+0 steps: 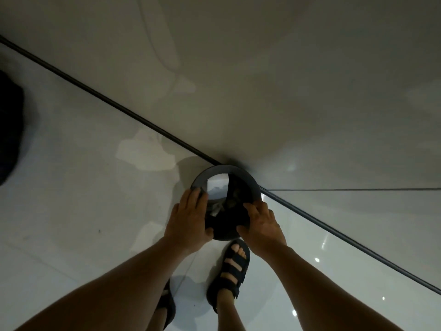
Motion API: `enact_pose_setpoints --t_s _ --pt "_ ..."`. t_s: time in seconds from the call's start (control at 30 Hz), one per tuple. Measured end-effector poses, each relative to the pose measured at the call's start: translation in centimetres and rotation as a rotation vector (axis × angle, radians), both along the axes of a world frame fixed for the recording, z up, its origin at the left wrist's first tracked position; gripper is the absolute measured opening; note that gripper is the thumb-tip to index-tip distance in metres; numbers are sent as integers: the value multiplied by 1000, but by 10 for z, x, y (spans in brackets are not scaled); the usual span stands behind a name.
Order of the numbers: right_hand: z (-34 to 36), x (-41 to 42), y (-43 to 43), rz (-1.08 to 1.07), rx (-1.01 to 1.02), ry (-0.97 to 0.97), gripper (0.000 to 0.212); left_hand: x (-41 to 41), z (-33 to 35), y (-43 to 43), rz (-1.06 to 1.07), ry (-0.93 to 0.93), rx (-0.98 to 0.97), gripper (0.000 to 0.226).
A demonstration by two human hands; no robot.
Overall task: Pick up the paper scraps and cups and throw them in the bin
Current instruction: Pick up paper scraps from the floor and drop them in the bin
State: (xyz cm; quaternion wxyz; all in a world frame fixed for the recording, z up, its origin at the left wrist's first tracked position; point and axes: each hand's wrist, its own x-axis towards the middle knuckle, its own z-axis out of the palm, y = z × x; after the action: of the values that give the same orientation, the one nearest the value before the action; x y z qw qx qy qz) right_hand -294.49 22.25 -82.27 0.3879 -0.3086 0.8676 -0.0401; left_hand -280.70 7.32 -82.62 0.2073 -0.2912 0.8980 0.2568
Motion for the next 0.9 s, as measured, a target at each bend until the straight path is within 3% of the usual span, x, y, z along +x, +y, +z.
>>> enact_pose_setpoints --t_s 0.2,0.5,0.67,0.9 --pt "125 16 8 -128 -19 31 67 17 118 -12 41 4 27 92" --pt "326 49 65 -433 -116 187 69 10 307 12 -269 51 6 89" --pt "407 76 139 -460 -65 303 70 -17 393 65 -495 107 -62 88" --pt "467 125 276 -649 10 411 73 -45 473 188 -769 139 -107 89"
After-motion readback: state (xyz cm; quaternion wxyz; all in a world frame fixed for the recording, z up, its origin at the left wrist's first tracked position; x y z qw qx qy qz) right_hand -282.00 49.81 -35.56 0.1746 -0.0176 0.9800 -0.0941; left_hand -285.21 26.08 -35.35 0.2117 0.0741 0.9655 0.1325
